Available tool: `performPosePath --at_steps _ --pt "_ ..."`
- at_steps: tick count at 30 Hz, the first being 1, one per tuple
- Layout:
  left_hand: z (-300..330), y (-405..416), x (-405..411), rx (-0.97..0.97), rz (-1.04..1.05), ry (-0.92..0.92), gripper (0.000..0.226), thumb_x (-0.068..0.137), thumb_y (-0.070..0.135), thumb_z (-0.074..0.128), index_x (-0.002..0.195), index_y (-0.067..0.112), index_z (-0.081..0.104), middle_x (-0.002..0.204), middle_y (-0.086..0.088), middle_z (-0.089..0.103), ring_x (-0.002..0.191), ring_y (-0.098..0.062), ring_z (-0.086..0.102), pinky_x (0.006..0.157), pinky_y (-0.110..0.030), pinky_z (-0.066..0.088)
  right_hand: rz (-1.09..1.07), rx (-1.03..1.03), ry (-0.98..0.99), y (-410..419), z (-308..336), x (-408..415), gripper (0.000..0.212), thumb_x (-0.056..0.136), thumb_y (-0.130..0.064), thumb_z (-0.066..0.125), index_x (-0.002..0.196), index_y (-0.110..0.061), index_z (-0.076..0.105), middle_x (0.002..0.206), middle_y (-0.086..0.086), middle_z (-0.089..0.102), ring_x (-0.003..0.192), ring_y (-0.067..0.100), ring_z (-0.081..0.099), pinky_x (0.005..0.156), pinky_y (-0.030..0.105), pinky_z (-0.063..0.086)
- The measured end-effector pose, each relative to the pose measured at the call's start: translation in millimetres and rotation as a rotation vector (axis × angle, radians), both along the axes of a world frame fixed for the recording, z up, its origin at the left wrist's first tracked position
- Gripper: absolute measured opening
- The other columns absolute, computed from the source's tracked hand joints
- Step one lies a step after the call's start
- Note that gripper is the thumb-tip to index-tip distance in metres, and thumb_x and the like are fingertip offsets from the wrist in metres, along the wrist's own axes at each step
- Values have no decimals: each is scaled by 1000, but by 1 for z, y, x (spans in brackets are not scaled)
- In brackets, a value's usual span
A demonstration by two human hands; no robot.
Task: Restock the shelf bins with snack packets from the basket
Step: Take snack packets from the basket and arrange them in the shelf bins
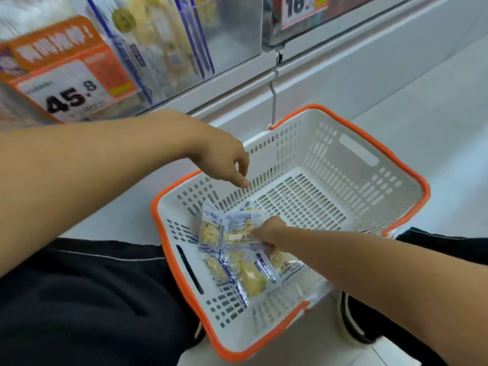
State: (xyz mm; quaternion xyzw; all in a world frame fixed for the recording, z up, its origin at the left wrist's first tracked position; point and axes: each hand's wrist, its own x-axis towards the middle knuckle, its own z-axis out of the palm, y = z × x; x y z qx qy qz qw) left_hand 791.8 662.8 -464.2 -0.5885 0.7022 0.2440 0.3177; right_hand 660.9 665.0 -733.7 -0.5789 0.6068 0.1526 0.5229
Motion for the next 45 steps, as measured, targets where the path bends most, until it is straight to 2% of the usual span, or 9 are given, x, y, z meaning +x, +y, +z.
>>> performPosePath --at_steps 7,11,16,21,25,28,36,40,45 --pt "7 0 24 -104 108 3 95 80 62 68 154 23 23 154 2 37 133 -20 43 111 -38 37 213 157 -322 -62 143 15 20 94 -5 56 102 13 60 92 26 71 87 39 73 82 45 61" --pt "26 6 29 -218 202 473 133 59 62 84 156 34 -2 160 20 11 143 -4 23 118 -28 25 16 197 -632 -112 271 18 12 89 -3 45 92 -1 57 83 23 70 70 25 74 63 24 61" --pt "55 -6 19 -745 718 1147 13 92 4 64 101 13 63 93 5 71 83 -16 69 67 -29 59 58 -20 -761 -139 385 12 50 97 -43 50 64 -7 58 72 17 69 56 20 69 44 22 54" --pt "91 -13 19 -701 1253 1835 22 94 -2 56 114 6 61 102 -10 75 82 -17 75 63 -31 62 472 -653 -423 -178 441 -8 50 74 -58 74 83 -10 70 80 8 69 67 21 67 59 28 51" --pt "113 -17 21 -671 1351 2197 19 96 0 52 112 3 62 94 -11 76 76 -19 75 70 -31 62 609 -384 -668 -175 426 -1 47 79 -37 71 117 -9 65 110 8 72 96 23 71 74 30 57" --pt "121 -24 21 -689 1380 2269 17 95 4 53 109 1 63 90 -11 76 73 -17 74 67 -25 61 407 -253 -1034 -159 403 27 22 86 -21 69 104 -9 67 92 13 71 86 21 67 66 22 55" --pt "131 -12 44 -1268 1229 1420 24 86 26 74 102 11 64 83 -2 68 69 -12 63 56 -22 52 35 -655 -1339 -176 443 32 17 100 -9 54 86 -17 49 65 3 53 51 14 52 47 31 50" --pt "130 6 78 -1736 675 595 9 94 23 61 102 20 67 94 6 69 82 -2 62 76 -16 47 446 -1577 -809 -188 448 22 7 98 -15 55 104 -16 57 72 6 63 60 21 54 59 34 46" --pt "110 6 100 -1295 453 8 31 102 29 35 105 17 63 108 -6 67 100 -28 62 82 -41 50 793 -1821 -245 -182 420 60 17 97 -14 52 109 -24 56 68 0 57 58 28 52 54 32 34"
